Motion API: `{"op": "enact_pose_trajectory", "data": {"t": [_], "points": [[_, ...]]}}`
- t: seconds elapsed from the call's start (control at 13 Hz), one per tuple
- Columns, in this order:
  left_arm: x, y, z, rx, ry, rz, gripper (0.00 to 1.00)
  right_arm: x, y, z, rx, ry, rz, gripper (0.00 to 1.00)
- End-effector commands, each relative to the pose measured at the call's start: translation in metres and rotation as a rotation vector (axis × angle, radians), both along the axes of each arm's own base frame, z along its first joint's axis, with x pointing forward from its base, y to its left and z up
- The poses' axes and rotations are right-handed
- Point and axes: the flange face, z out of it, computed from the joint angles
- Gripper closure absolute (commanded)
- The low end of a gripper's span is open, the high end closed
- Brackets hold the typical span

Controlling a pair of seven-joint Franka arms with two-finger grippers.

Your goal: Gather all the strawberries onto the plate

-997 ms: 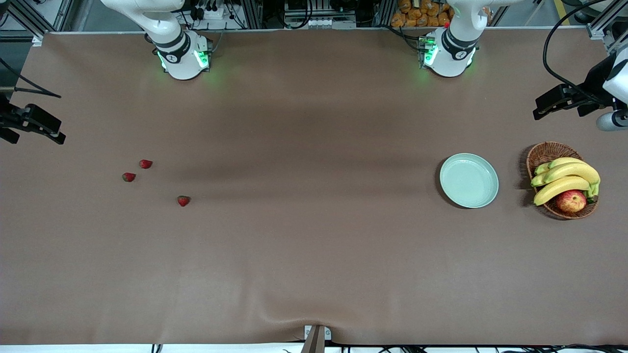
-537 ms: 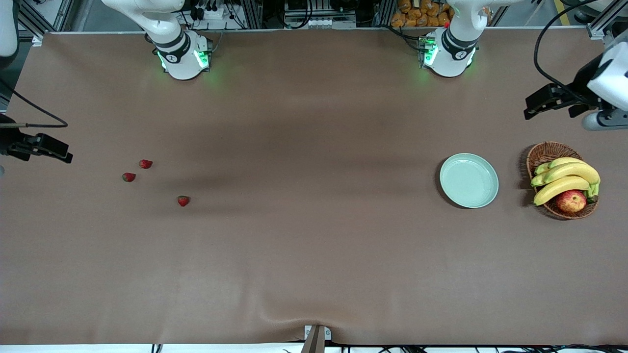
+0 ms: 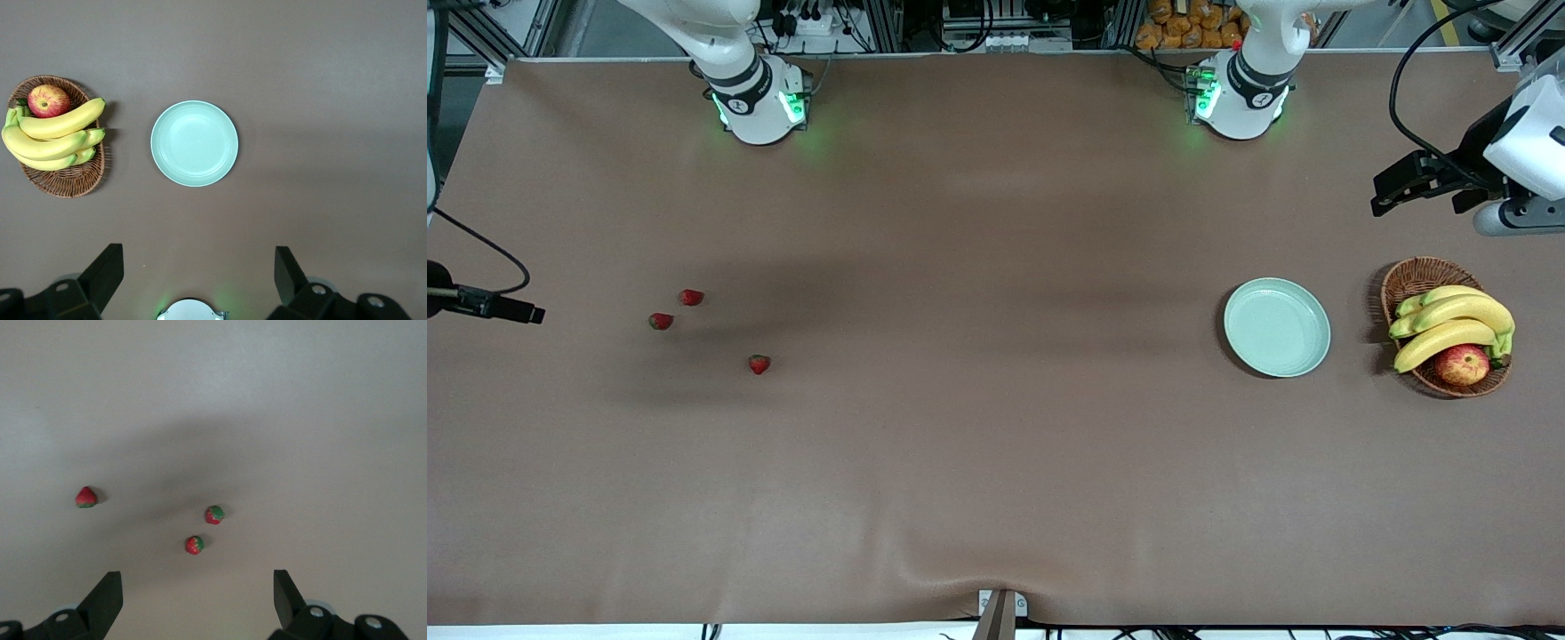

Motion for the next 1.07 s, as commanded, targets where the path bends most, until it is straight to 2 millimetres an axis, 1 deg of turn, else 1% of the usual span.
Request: {"op": "enact_pose_trajectory", "data": {"t": [0.0,0.08,0.23,0.31,0.38,0.54,0.61,0.69,0.77,0.84,0.92,1.0], "points": [[0.003,0.002,0.004,0.005,-0.007,-0.015,0.0,-0.014,-0.006,-0.034,0.007,0.009,-0.071,0.0],[0.003,0.003,0.004,0.0,-0.008,-0.012,0.0,-0.019,-0.011,-0.049,0.01,0.018,-0.088,0.0],[0.001,0.007,0.007,0.0,-0.012,-0.005,0.0,-0.03,-0.017,-0.085,0.03,0.009,-0.118,0.0],[0.002,0.009,0.008,0.007,-0.018,-0.003,0.0,-0.036,-0.014,-0.105,0.049,0.012,-0.13,0.0],[0.002,0.01,0.009,0.008,-0.022,-0.001,0.0,-0.043,-0.012,-0.121,0.058,0.011,-0.14,0.0],[0.005,0.009,0.004,0.007,-0.018,-0.002,0.0,-0.052,-0.017,-0.146,0.051,-0.008,-0.155,0.01],[0.006,0.008,0.004,0.006,-0.025,-0.005,0.0,-0.055,-0.016,-0.162,0.051,-0.001,-0.156,0.06],[0.008,0.007,0.001,0.006,-0.022,-0.007,0.0,-0.056,-0.017,-0.171,0.053,0.006,-0.158,0.06],[0.01,0.007,-0.003,0.005,-0.016,-0.007,0.0,-0.058,-0.018,-0.181,0.056,0.022,-0.162,0.11],[0.011,0.008,-0.004,0.005,-0.015,-0.005,0.0,-0.061,-0.02,-0.195,0.059,0.037,-0.167,0.12],[0.01,0.009,-0.007,0.006,-0.009,-0.004,0.0,-0.064,-0.017,-0.205,0.056,0.031,-0.167,0.13],[0.009,0.009,-0.006,0.007,-0.009,-0.002,0.0,-0.072,-0.016,-0.22,0.052,0.019,-0.169,0.14]]}}
